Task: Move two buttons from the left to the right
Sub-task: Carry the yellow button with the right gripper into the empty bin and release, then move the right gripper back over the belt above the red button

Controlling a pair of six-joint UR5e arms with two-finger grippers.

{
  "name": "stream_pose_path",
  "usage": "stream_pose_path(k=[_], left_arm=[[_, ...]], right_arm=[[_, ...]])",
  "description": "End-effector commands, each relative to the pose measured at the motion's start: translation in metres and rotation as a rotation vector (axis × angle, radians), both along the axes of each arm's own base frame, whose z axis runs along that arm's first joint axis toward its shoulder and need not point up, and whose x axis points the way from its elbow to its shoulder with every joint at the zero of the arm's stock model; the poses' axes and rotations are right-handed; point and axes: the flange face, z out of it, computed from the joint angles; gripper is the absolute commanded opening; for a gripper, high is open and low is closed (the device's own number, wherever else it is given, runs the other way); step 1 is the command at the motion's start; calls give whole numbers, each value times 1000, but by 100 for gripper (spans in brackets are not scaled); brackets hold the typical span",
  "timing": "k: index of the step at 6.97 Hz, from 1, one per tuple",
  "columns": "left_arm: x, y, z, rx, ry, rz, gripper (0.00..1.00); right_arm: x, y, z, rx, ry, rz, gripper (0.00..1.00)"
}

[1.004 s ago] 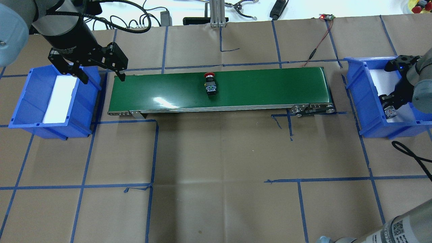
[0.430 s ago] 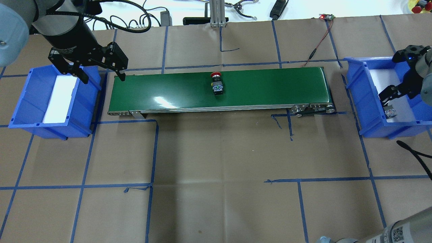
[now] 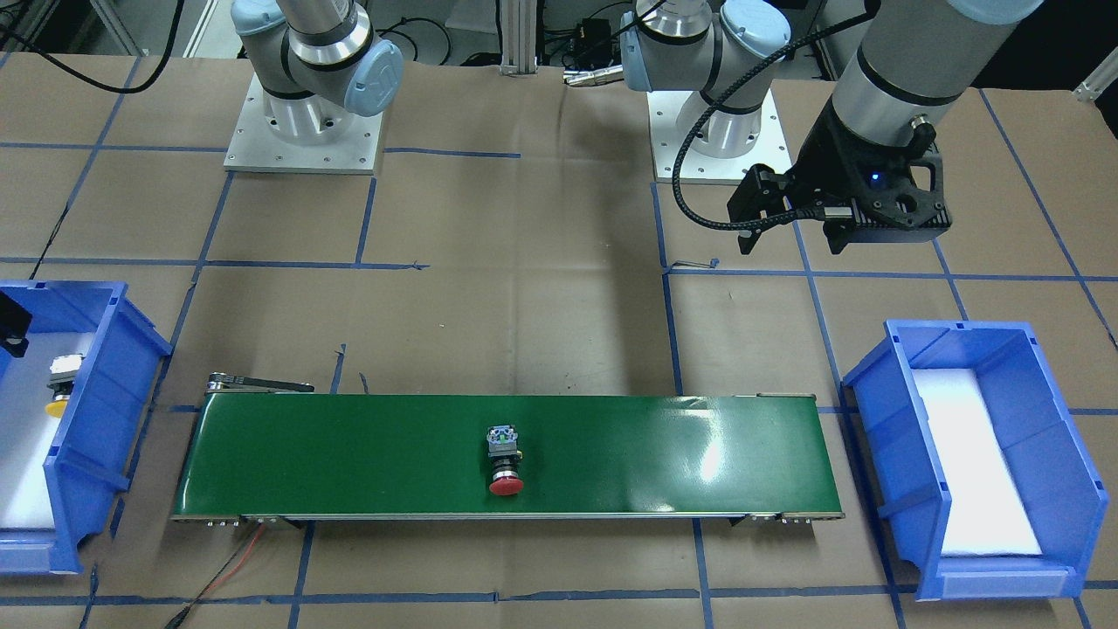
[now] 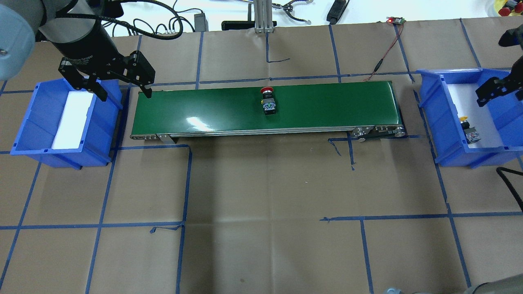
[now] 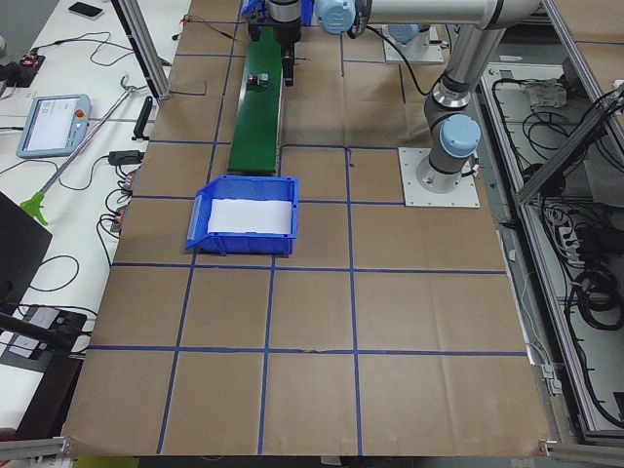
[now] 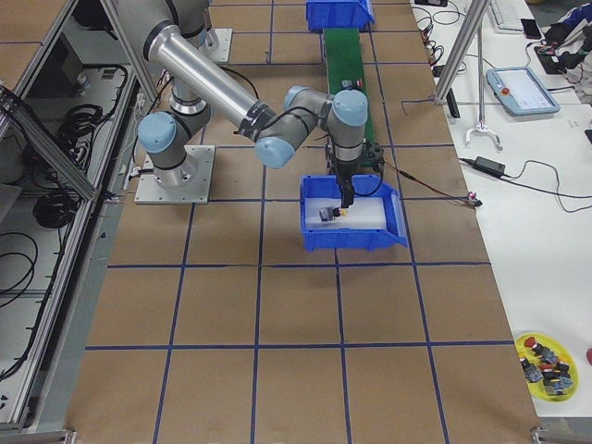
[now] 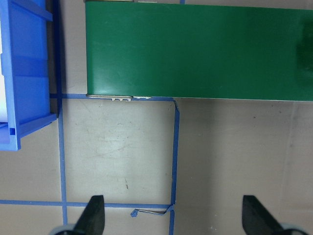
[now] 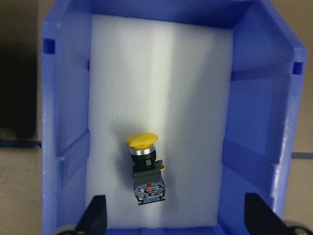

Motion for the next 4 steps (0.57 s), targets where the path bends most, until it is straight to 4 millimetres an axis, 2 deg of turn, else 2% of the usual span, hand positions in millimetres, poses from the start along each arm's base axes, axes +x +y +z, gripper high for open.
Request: stream_pose_path(k=[1, 2, 3, 4], left_arm=[[0, 0, 0, 0, 0, 0, 99], [0, 0, 0, 0, 0, 1, 100], [0, -1, -1, 1, 0, 3, 100], [0, -1, 0, 0, 0, 3, 99]], right_arm=[[49, -26, 52, -49, -53, -62, 100], [102, -33, 58, -67, -61, -88, 100], [180, -38, 59, -71, -69, -102, 100], [248, -35, 59, -83, -89, -145, 100]])
